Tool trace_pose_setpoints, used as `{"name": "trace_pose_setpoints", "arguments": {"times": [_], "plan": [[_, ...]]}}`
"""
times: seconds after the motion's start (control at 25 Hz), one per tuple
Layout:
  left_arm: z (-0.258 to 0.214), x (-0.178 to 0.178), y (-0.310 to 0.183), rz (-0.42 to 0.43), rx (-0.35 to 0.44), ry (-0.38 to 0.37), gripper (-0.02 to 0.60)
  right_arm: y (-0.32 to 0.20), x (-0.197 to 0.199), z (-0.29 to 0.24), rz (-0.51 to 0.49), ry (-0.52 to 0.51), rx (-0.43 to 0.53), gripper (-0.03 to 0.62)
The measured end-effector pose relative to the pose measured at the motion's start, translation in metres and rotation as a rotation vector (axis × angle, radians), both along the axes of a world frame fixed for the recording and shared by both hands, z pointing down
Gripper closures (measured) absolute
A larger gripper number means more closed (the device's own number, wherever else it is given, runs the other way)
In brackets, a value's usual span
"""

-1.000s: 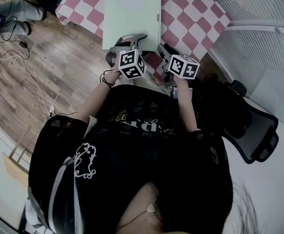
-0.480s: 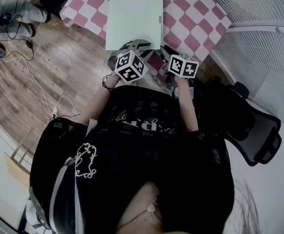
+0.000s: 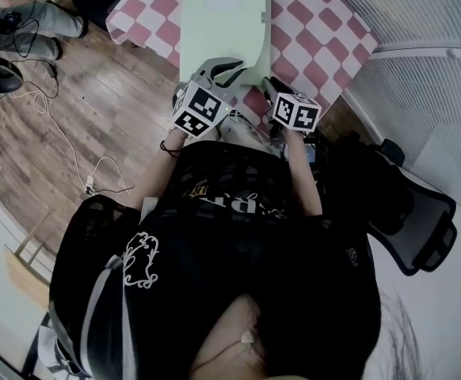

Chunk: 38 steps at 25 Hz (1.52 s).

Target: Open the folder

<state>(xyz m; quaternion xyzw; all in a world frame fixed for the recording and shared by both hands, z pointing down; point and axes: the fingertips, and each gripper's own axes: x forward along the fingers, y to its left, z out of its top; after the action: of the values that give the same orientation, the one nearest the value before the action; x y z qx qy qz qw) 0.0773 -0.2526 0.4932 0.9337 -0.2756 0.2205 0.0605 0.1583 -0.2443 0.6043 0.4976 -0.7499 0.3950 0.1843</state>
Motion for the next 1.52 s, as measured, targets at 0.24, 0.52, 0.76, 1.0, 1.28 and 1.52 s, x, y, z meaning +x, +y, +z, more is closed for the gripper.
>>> {"name": "trace_pose_setpoints", "arguments": {"times": [0.24, 0.52, 0.76, 1.0, 1.28, 1.52], "plan": [[-0.037, -0.056, 0.000, -0.163, 0.179, -0.008, 0.525, 0.001, -0.001, 0.000, 0.014, 0.040, 0.007, 0.510], [-0.050, -0.160, -0.007, -0.535, 0.188, -0.001, 0.526, 0.001, -0.003, -0.002, 0.023, 0.098, 0.024, 0.522], [0.007, -0.238, -0.014, -0.715, -0.005, -0.072, 0.526, 0.001, -0.004, -0.002, 0.036, 0.100, 0.023, 0.522], [0.062, -0.276, -0.015, -0.775, -0.063, -0.228, 0.520, 0.001, -0.005, -0.003, 0.035, 0.115, 0.021, 0.522], [0.084, -0.299, -0.042, -0.827, -0.176, -0.100, 0.511, -0.006, -0.003, -0.003, 0.041, 0.131, 0.039, 0.522], [0.105, -0.307, -0.087, -0.842, -0.236, -0.086, 0.494, -0.023, 0.002, -0.003, 0.061, 0.166, 0.035, 0.522]]}}
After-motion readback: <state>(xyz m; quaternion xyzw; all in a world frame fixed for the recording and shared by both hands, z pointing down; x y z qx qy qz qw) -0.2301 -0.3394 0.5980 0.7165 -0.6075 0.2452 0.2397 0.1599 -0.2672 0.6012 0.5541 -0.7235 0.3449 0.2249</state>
